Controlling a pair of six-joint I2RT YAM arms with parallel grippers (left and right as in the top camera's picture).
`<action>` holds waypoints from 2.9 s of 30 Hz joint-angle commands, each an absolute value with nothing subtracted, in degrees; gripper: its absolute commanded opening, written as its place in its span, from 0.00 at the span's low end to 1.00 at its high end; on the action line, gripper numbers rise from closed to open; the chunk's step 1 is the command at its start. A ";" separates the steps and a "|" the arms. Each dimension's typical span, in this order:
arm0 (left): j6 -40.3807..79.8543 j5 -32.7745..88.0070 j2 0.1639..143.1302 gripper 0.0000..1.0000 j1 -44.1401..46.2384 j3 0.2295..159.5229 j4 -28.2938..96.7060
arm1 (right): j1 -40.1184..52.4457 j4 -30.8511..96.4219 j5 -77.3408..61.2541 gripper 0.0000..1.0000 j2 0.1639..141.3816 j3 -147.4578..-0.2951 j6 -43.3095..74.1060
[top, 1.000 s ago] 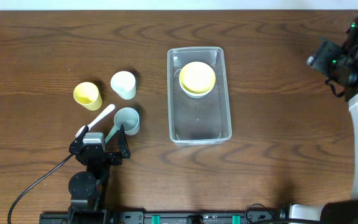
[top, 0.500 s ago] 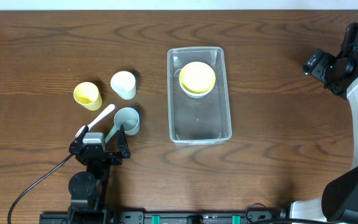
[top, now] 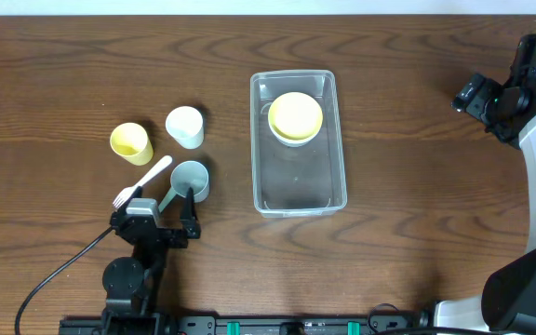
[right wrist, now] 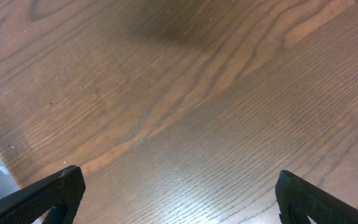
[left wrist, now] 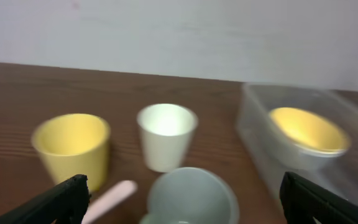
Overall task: Pack container
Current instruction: 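Move left gripper to the grey-blue cup and grasp its rim, then lift grey-blue cup with left gripper and place it in container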
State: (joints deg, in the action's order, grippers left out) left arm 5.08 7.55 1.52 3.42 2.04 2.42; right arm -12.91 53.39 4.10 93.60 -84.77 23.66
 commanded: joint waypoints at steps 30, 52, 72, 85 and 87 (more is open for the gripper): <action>7.14 20.05 68.55 0.98 3.22 66.92 65.28 | -13.06 53.60 4.29 0.99 93.89 -84.58 23.73; 4.97 10.61 88.07 0.84 12.78 66.92 53.39 | -13.06 53.58 4.32 0.99 93.89 -84.58 23.73; 4.99 7.84 98.17 0.49 13.21 66.92 51.24 | -13.06 53.60 4.29 0.99 93.89 -84.58 23.75; 5.45 7.84 98.02 0.06 13.21 66.94 51.72 | -13.06 53.60 4.29 0.99 93.89 -84.58 23.75; 5.48 7.81 97.60 0.06 13.21 67.00 52.16 | -13.06 53.60 4.29 0.99 93.89 -84.58 23.73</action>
